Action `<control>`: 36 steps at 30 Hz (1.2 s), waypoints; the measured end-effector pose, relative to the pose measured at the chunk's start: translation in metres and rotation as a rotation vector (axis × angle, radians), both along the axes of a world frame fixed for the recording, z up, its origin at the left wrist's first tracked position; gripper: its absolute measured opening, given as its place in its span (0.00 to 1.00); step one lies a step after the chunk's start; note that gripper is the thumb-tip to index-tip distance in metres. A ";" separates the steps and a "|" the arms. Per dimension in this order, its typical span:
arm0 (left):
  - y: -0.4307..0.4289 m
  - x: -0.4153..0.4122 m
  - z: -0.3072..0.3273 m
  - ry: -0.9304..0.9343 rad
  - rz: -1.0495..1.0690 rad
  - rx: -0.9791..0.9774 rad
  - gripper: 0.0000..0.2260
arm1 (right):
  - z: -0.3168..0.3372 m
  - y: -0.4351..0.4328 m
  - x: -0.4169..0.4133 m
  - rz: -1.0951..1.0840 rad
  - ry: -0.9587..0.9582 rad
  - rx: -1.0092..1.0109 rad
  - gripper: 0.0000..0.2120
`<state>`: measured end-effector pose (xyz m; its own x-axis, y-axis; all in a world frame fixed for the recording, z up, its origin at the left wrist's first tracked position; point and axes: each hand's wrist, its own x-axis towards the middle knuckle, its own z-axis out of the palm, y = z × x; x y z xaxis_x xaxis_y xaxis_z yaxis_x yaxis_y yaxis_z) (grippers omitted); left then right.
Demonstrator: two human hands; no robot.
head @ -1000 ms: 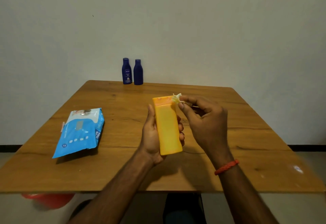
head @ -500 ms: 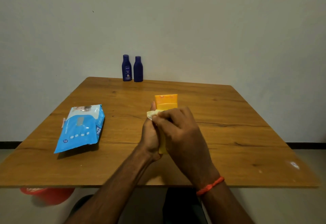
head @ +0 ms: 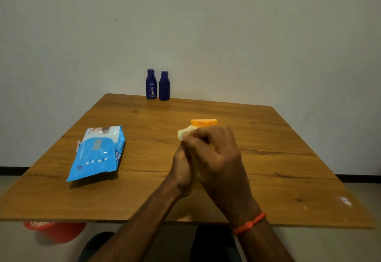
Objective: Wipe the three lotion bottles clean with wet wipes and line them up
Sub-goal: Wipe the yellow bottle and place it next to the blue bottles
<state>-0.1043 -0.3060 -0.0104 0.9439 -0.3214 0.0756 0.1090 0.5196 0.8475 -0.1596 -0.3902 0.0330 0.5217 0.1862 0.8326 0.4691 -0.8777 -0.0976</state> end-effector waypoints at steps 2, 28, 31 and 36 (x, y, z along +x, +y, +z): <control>0.000 -0.001 -0.003 -0.020 0.003 0.010 0.27 | -0.009 -0.001 -0.004 0.045 0.033 -0.023 0.13; 0.029 -0.010 0.014 -0.432 -0.087 0.292 0.22 | 0.031 -0.024 -0.018 0.171 0.083 0.051 0.14; 0.032 -0.011 0.013 -0.451 -0.078 0.308 0.23 | 0.034 -0.032 -0.013 0.204 0.120 -0.005 0.13; 0.033 -0.009 0.011 -0.444 -0.076 0.329 0.26 | 0.031 -0.032 -0.010 0.120 0.156 0.015 0.15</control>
<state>-0.1136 -0.2734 0.0006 0.8177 -0.4612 0.3443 -0.2682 0.2239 0.9370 -0.1697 -0.4223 0.0640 0.6194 0.2435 0.7463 0.5488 -0.8141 -0.1898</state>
